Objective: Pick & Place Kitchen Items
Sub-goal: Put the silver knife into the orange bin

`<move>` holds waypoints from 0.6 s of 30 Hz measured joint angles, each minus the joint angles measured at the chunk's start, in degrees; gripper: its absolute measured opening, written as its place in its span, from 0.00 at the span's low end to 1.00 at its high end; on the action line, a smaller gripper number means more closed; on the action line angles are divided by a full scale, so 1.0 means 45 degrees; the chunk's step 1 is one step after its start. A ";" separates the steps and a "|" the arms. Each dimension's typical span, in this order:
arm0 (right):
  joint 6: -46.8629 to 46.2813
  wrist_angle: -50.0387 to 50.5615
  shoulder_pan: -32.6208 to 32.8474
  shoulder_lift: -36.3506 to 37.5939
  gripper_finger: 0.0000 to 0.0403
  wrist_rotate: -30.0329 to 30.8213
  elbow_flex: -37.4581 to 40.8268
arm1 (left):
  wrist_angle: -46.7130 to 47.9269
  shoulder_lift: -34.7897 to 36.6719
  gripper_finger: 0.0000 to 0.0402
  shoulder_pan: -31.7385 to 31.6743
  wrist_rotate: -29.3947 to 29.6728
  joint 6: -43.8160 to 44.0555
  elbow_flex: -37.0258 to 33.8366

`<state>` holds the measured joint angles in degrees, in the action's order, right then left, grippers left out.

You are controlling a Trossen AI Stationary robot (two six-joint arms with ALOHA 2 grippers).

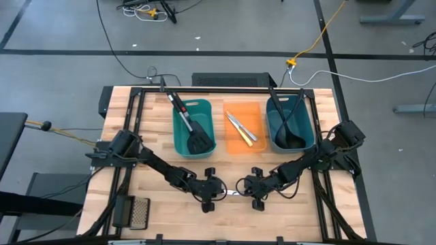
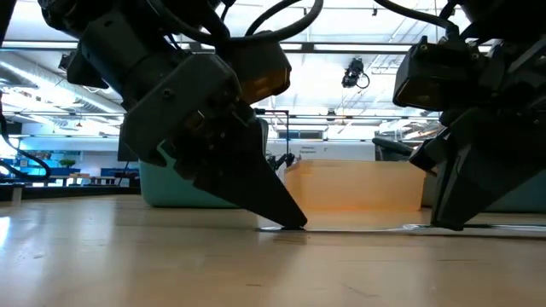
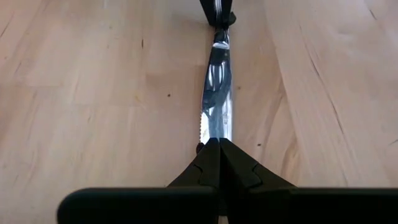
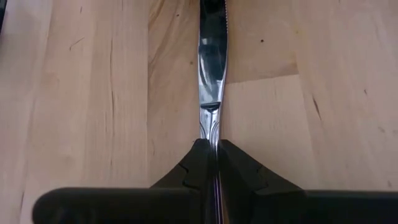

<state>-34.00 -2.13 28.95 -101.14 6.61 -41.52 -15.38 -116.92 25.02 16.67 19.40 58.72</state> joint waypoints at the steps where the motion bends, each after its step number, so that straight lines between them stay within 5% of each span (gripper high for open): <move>1: 0.0000 0.0000 0.0000 0.0000 0.10 0.0005 0.0000 | 0.0014 0.0000 0.01 0.0000 -0.0005 0.0068 0.0000; 8: -0.0077 0.0048 -0.0005 0.0198 0.12 -0.0259 0.0005 | 0.0202 -0.0010 0.01 0.0005 -0.0049 0.0276 0.0010; 18: -0.0415 0.2096 -0.0005 0.2173 0.31 0.0044 0.0049 | 0.0559 -0.0280 0.01 0.0053 0.0063 0.0539 0.0010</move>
<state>-35.86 7.30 28.93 -91.36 6.81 -41.30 -12.86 -118.18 25.26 16.95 21.82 58.76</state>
